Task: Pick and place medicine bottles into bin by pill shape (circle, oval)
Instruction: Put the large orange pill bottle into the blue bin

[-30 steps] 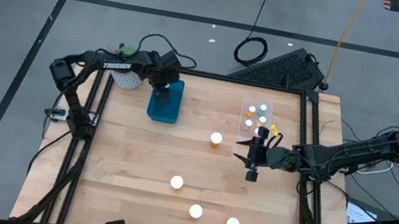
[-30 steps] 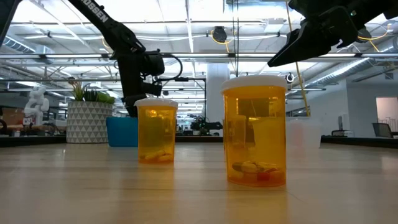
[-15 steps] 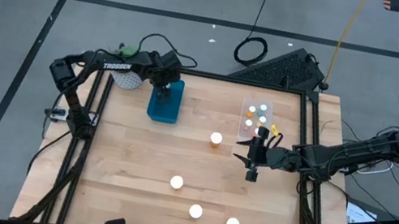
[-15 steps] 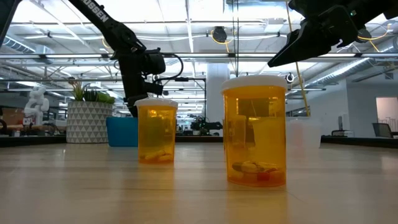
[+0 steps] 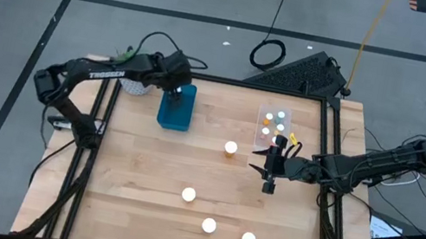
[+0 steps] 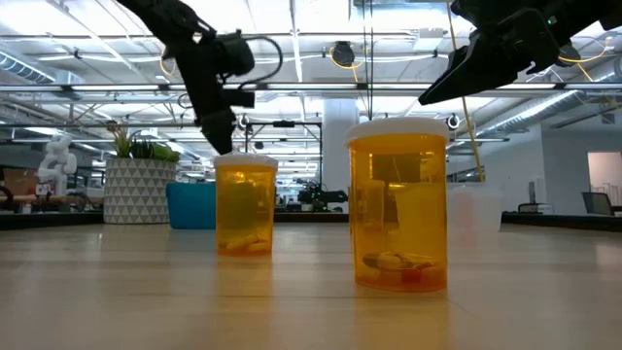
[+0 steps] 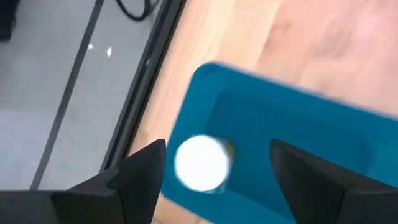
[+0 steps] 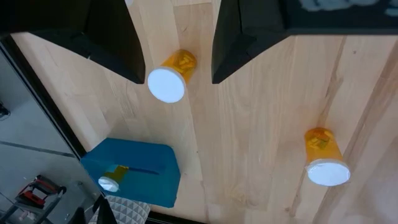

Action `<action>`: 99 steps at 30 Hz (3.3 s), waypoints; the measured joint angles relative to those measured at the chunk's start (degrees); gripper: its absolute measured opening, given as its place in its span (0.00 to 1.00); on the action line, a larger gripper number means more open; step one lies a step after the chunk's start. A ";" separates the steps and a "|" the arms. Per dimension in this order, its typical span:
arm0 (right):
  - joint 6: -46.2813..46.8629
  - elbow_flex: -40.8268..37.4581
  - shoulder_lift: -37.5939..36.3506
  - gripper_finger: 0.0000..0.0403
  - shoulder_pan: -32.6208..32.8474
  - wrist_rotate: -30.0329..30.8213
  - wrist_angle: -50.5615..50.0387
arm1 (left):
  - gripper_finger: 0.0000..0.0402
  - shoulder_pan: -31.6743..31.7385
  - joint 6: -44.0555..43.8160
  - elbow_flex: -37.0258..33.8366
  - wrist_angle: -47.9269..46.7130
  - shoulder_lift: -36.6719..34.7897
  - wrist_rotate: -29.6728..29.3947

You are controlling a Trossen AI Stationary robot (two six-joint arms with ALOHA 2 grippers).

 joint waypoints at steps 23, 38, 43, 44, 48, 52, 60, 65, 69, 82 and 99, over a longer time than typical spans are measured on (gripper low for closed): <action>2.80 0.00 0.20 0.43 -0.50 -4.47 -1.14 | 0.72 -26.82 -13.31 5.33 12.13 -3.57 -6.93; 8.34 -0.04 11.91 0.27 -3.98 -4.52 2.98 | 0.72 -30.63 -12.12 6.02 20.61 2.21 1.58; 6.07 0.02 14.58 0.26 -4.47 -7.83 7.80 | 0.79 -29.81 -9.07 9.58 19.54 8.92 7.59; 5.55 -0.09 14.55 0.25 -4.50 -8.96 7.42 | 0.81 -29.77 -8.51 10.50 19.42 10.43 7.57; 4.76 -0.08 13.65 0.25 -4.40 -10.63 4.86 | 0.90 -29.41 -7.56 14.62 15.87 16.26 7.66; 4.68 -0.04 12.69 0.25 -4.35 -10.54 3.90 | 0.97 -29.22 -6.49 18.45 12.83 21.29 7.82; 4.64 -0.03 12.61 0.25 -4.19 -10.73 -0.19 | 0.93 -27.30 -5.84 24.01 10.93 28.45 9.29; 4.68 -0.04 12.57 0.25 -4.04 -11.51 -1.27 | 0.89 -26.21 -4.89 26.06 8.72 30.99 9.89; 4.68 -0.02 12.26 0.25 -3.76 -12.02 -1.57 | 0.86 -25.84 -4.58 26.29 8.09 31.63 12.53; 5.75 -0.02 8.41 0.25 -3.52 -12.04 -2.63 | 0.65 -26.37 -2.13 26.27 9.03 31.65 12.59; 5.77 -0.02 5.22 0.25 -1.66 -11.91 -3.77 | 0.76 -26.35 -1.26 26.18 10.20 32.24 10.54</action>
